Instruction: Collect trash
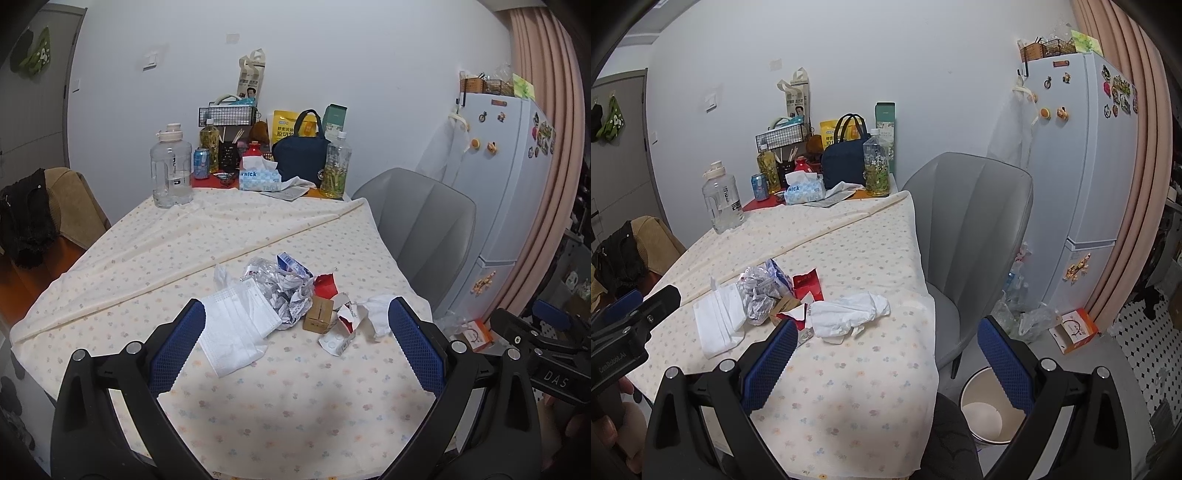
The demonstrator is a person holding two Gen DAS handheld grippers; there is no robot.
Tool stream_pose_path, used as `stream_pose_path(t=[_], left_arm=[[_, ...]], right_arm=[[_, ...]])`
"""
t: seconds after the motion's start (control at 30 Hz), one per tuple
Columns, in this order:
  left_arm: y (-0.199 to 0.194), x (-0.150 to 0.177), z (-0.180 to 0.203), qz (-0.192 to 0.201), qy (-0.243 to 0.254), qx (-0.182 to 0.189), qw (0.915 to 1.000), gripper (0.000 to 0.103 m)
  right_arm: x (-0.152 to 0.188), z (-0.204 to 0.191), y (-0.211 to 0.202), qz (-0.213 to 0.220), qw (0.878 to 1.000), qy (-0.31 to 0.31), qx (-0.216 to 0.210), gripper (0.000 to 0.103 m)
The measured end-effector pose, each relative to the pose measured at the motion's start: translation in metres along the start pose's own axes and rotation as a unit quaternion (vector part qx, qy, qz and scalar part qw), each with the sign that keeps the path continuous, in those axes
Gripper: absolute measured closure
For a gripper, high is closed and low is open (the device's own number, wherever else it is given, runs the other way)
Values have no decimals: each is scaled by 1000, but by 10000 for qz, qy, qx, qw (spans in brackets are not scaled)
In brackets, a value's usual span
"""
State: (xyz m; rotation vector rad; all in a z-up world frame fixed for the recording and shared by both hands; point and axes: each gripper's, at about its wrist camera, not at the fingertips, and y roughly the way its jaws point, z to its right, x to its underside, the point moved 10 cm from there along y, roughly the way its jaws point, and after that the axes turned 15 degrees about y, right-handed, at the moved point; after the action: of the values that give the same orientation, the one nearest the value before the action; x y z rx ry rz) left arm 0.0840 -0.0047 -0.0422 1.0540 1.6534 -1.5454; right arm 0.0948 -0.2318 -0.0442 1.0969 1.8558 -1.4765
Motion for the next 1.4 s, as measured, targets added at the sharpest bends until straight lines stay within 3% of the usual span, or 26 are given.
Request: stream_pose_path(t=[0.57,1.4], left_arm=[[8,5,-2,-118,-49,32,9999,4],[2,0,-3,108,-147,-35,9998,4]], right_arm=[[7,-2,4,-60,10000,15,-34,7],[6,11,4,53,9999,114,-31,7]])
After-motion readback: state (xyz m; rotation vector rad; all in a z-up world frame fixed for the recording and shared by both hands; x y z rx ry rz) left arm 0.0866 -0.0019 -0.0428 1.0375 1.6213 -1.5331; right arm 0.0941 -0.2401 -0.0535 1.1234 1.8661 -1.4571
